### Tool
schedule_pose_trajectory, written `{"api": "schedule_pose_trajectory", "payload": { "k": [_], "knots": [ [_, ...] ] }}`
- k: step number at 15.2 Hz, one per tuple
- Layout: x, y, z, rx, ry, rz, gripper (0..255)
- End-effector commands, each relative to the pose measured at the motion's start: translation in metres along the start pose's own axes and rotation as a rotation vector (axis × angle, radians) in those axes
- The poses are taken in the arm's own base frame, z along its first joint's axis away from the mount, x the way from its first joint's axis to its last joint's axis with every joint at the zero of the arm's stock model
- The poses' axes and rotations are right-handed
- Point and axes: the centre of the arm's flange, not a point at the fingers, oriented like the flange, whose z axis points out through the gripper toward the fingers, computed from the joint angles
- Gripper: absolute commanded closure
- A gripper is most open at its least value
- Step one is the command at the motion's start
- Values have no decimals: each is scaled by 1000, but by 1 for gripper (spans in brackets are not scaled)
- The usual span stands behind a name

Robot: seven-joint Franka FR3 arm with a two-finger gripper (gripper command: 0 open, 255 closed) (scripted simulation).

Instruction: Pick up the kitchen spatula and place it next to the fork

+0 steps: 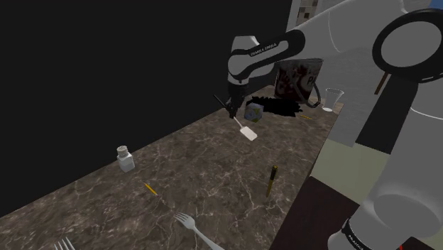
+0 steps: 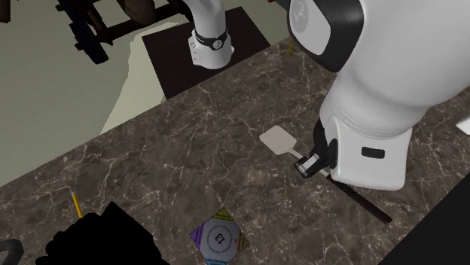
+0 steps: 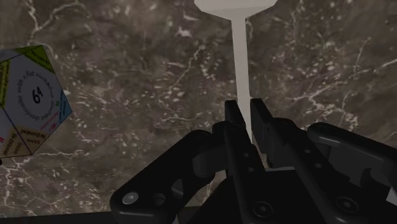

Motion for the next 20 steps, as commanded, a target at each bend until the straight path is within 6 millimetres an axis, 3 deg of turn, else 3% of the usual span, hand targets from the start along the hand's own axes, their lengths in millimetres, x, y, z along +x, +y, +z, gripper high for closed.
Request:
{"api": "schedule_pose_trajectory", "payload": {
  "k": [1, 20],
  "knots": [
    [0, 0, -7, 0, -1, 0, 255],
    [-189, -164, -20, 0, -1, 0, 255]
  ]
}}
